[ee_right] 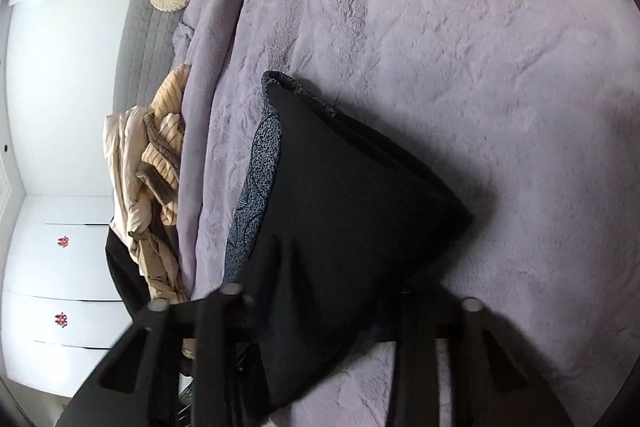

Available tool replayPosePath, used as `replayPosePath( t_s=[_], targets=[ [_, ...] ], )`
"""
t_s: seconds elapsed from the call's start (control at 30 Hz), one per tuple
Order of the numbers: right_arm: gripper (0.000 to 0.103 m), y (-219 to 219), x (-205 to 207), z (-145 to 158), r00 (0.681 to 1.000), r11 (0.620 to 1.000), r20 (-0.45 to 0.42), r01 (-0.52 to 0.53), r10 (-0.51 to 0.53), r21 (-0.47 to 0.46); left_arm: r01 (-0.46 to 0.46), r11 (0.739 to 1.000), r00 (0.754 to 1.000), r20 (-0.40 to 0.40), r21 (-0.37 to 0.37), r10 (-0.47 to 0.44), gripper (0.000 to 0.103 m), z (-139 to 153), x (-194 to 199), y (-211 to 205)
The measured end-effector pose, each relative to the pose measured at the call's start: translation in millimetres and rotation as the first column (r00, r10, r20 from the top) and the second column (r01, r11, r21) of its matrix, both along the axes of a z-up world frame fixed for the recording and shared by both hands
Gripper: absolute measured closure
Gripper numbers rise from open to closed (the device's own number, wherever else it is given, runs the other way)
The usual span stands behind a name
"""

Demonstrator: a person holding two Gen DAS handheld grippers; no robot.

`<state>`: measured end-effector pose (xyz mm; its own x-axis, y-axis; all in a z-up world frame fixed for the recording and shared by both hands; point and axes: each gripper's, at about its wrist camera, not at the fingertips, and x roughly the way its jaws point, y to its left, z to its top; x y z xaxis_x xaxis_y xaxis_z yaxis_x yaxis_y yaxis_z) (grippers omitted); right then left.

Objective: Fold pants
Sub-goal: 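Grasp the trouser leg end with the right gripper and lift it, then fold the held leg end over onto the waistband with the right gripper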

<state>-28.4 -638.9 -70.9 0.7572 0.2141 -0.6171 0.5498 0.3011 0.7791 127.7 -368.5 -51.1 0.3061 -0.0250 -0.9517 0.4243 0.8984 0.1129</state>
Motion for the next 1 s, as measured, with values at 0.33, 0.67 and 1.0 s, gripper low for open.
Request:
replayPosePath(
  t_s=[0.33,0.67,1.0],
  targets=[
    [0.090,25,15,56,0.986,0.985,0.108,-0.110,0.125,-0.135,0.031,0.998,0.996,0.076,0.053,-0.035,0.018,-30,36,-55],
    [0.089,74,34,111,0.959,0.923,0.059,-0.249,0.277,-0.295,0.126,0.992,0.992,-0.001,-0.030,-0.126,0.017,-22,-26,-4],
    [0.089,213,84,161,0.861,0.669,-0.153,-0.479,0.485,-0.568,-0.017,0.991,1.000,-0.025,-0.134,0.014,0.017,31,-10,120]
  ],
)
